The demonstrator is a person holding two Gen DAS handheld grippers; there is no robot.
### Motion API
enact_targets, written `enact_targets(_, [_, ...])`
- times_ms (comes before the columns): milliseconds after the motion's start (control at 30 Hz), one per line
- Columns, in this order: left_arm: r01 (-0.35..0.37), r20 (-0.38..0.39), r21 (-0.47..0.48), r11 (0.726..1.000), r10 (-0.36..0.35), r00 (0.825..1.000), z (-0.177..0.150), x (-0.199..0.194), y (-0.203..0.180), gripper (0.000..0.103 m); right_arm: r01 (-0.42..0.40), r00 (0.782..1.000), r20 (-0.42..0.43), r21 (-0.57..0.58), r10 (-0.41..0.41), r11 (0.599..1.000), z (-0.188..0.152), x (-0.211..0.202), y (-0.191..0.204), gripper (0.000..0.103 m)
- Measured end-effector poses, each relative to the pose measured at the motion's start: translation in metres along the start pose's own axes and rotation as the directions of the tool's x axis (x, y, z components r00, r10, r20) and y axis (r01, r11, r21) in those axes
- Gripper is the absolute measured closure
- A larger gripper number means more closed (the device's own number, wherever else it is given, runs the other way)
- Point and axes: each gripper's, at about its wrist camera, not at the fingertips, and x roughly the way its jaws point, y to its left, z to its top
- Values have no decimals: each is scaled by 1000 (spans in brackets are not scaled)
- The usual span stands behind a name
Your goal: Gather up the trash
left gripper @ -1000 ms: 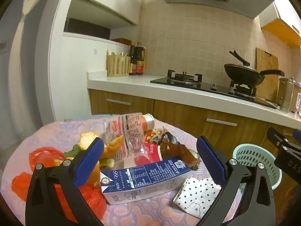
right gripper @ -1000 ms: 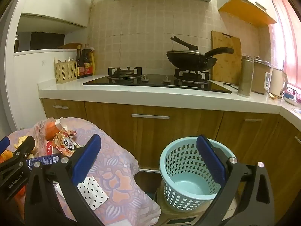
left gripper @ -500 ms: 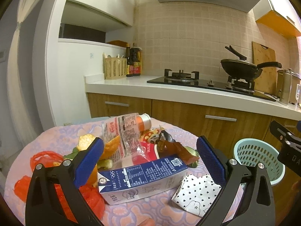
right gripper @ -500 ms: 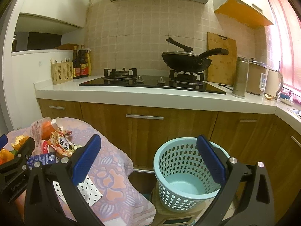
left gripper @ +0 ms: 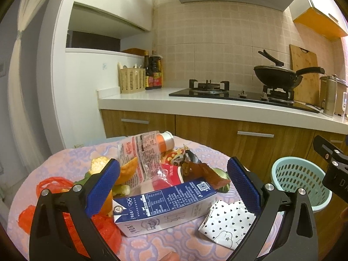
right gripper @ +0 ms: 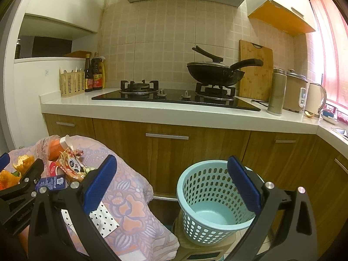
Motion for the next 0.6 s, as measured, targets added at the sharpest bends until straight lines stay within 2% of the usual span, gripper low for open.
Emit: enact_targets(600, [-19, 12, 15, 1000, 19, 1000, -1, -5, -6, 8, 3, 1000, 5, 6, -3, 1000, -1, 1, -2, 6])
